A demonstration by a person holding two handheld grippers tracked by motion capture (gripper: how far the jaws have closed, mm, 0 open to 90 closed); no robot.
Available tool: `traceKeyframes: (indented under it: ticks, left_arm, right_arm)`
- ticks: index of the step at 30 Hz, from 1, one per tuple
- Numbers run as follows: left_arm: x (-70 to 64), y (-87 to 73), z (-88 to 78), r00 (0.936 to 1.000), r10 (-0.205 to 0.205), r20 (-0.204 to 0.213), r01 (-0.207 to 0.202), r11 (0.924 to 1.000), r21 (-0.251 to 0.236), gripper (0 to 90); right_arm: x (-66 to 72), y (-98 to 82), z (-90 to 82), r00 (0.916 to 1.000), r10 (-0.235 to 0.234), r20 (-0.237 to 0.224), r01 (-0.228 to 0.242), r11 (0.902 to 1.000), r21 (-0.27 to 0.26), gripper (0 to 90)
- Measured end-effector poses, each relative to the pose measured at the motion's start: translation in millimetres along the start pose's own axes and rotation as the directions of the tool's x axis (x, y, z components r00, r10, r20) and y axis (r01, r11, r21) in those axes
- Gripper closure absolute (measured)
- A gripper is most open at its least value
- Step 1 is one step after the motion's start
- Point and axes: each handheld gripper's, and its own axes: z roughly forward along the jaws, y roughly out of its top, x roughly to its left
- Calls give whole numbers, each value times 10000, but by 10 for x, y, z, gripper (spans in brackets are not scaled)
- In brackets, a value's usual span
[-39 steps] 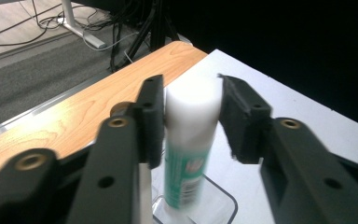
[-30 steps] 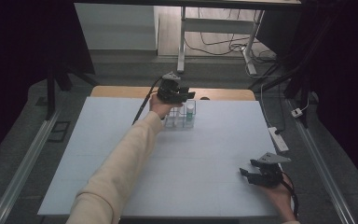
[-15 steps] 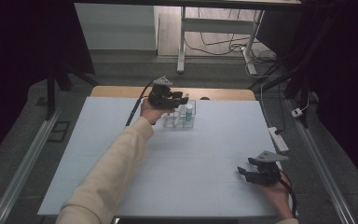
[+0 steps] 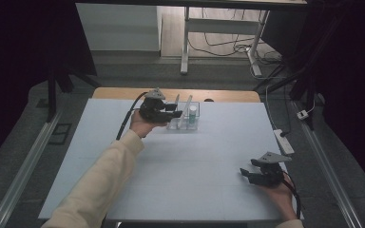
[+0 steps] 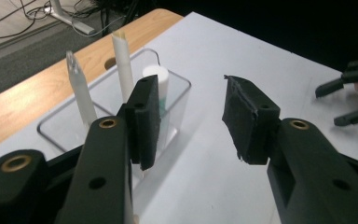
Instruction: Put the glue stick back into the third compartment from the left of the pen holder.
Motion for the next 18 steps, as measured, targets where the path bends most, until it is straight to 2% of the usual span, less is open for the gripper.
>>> traceKeyframes:
  ticks: [6, 9, 18]
  left_arm:
    - [-83, -183, -140, 9999, 110, -58, -107, 9993, 358, 545]
    - [-121, -267, -238, 9999, -100, 23, 99, 9988, 470, 539]
    - [-176, -562, -563, 9989, -230, -414, 257, 9976, 641, 516]
  right_arm:
    - [-2, 4, -13, 10000, 33, 18, -33, 10000, -61, 360]
    - [-1, 5, -8, 10000, 11, 2, -11, 10000, -58, 360]
    - [-5, 3, -35, 10000, 2, 29, -2, 10000, -36, 359]
